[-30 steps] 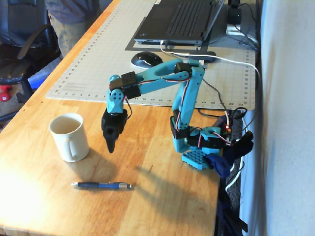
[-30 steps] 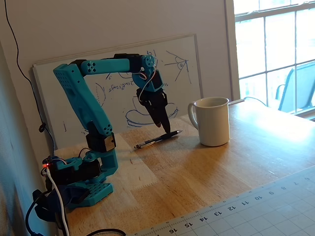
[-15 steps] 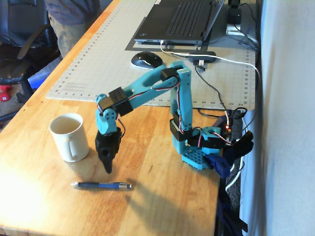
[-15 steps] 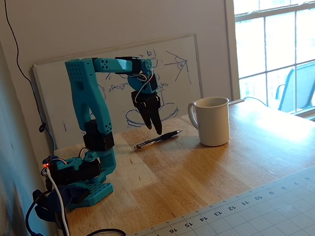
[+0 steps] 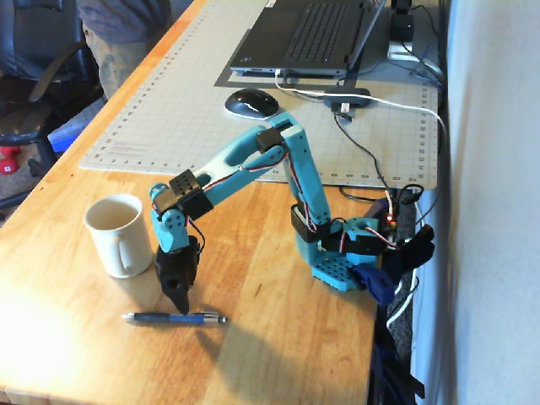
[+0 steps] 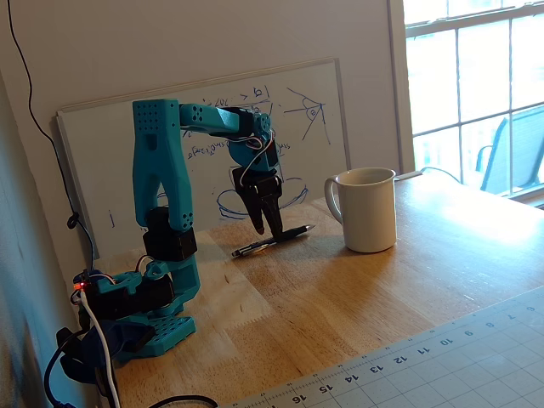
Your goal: Grasp a pen and put it in a mug.
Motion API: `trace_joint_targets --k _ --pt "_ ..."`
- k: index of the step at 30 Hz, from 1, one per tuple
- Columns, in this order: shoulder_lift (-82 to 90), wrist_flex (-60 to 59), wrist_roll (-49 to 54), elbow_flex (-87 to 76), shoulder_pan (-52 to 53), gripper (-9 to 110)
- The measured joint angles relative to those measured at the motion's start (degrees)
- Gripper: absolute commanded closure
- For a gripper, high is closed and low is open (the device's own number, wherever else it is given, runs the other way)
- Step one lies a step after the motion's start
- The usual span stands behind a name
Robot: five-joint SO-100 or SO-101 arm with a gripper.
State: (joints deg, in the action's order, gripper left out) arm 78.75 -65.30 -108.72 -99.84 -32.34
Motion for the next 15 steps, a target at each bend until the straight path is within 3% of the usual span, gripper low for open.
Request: trace_joint_targets --k 15 --pt "-3.4 0.1 0.0 1.5 -0.6 78"
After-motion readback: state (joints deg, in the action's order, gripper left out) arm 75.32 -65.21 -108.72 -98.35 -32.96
